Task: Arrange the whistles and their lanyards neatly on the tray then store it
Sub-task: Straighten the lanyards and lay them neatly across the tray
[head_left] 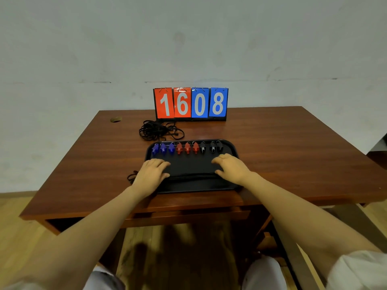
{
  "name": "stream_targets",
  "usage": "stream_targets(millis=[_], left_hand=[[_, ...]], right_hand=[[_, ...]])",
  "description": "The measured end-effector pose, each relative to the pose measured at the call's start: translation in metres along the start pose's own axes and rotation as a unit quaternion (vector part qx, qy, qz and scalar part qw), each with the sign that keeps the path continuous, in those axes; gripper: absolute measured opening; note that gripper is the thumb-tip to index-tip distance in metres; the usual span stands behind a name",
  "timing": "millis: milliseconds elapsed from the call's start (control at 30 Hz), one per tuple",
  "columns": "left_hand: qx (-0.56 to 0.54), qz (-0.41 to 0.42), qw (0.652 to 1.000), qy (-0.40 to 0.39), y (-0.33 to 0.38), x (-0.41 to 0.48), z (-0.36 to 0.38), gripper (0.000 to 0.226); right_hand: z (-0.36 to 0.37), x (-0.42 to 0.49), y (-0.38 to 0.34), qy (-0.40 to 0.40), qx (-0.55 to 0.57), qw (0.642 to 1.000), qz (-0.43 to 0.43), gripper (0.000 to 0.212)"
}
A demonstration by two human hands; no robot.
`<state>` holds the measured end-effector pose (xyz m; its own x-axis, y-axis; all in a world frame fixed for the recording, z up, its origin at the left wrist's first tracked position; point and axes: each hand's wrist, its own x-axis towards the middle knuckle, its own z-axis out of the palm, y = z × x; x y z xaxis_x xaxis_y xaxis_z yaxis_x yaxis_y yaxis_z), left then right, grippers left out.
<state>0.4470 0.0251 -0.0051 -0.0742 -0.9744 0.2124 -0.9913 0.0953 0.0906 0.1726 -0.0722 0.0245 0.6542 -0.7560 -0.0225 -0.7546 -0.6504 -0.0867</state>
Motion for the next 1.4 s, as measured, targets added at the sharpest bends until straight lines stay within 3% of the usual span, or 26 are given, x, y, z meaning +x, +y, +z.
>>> stream_targets(millis=[233,400,567,700,800,900,1000,1100,1200,1400], left_hand=[[-0.011,-0.052,0.999,0.007,-0.011,0.068,-0.014,0.035],[-0.026,-0.110,0.993,-0.034,-0.053,0.119,-0.015,0.036],[-0.056,-0.172,0.983,-0.037,-0.096,0.158,-0.001,0.046],[-0.055,-0.174,0.983,-0.037,-0.115,0.176,0.013,0.053],[-0.042,-0.169,0.981,-0.087,-0.128,0.180,0.026,0.050],[-0.057,-0.181,0.974,-0.126,-0.140,0.175,0.037,0.043],[-0.058,-0.190,0.975,-0.097,-0.144,0.171,0.039,0.041],[-0.044,-0.210,0.973,-0.085,-0.142,0.165,0.036,0.043],[-0.050,-0.223,0.970,-0.086,-0.136,0.159,0.029,0.045],[-0.155,-0.169,0.967,0.107,-0.106,0.160,-0.022,0.040]], right_hand=[[-0.024,0.089,-0.039,0.019,0.047,0.998,-0.031,0.040],[-0.033,0.169,-0.046,0.006,0.085,0.996,0.002,0.046],[-0.016,0.243,-0.053,-0.046,0.127,0.990,0.027,0.053],[0.000,0.283,-0.063,-0.054,0.159,0.985,0.026,0.055],[0.012,0.298,-0.063,-0.060,0.137,0.987,0.051,0.052],[0.023,0.302,-0.055,-0.047,0.094,0.992,0.067,0.032],[0.022,0.298,-0.045,-0.018,0.153,0.983,0.095,0.015],[0.012,0.292,-0.037,0.041,0.254,0.958,0.127,0.017],[-0.014,0.284,-0.039,0.126,0.274,0.947,0.113,0.021],[-0.099,0.268,-0.057,0.214,0.400,0.889,0.064,0.018]])
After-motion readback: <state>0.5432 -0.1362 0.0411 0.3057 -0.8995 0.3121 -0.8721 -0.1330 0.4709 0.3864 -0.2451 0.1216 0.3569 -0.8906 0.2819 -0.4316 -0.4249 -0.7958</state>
